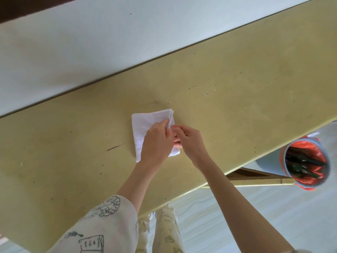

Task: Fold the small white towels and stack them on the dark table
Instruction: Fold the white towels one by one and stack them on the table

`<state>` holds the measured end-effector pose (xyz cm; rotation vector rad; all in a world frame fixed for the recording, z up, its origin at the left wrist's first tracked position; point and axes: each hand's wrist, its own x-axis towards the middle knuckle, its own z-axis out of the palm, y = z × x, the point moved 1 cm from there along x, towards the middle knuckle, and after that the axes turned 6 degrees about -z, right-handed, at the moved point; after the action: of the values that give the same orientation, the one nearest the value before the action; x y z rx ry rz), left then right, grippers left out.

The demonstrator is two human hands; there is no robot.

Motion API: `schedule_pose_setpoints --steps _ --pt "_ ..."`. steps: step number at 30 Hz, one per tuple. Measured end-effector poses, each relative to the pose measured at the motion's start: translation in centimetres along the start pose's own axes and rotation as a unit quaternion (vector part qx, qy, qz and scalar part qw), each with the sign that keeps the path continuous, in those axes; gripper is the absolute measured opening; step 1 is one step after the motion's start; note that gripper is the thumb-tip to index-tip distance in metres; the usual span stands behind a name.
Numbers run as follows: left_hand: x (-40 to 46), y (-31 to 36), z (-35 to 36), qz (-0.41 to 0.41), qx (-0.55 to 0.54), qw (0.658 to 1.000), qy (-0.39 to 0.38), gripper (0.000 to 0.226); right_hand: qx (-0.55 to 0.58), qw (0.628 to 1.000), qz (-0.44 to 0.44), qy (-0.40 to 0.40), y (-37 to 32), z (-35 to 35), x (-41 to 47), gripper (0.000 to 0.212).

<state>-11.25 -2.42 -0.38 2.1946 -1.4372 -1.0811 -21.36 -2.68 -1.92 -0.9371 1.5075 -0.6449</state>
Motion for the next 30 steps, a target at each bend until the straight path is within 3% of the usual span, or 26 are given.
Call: schedule_pose_setpoints --steps 5,11,19,23,30 --pt "-0.9 -0.8 -0.6 0.032 -0.012 0.999 -0.013 0.031 -0.041 0.999 -0.006 0.015 -0.3 0.3 0.0 0.019" --pt "-1.6 -5.4 -1.3 0.138 0.147 0.973 0.109 0.041 -0.068 0.996 -0.025 0.06 -0.7 0.7 0.5 0.019" --pt "-2.0 -8.6 -1.0 0.182 0.223 0.957 0.035 0.046 -0.092 0.991 -0.026 0.092 -1.3 1.2 0.3 0.017" --pt "-1.5 -8.9 -1.2 0.175 0.246 0.954 0.0 0.054 -0.113 0.991 -0.018 0.077 -1.4 0.7 0.2 0.023" --pt "-0.9 -9.6 -2.0 0.183 0.26 0.947 -0.041 0.063 -0.165 0.986 0.02 0.029 -0.8 -0.5 -0.8 0.008"
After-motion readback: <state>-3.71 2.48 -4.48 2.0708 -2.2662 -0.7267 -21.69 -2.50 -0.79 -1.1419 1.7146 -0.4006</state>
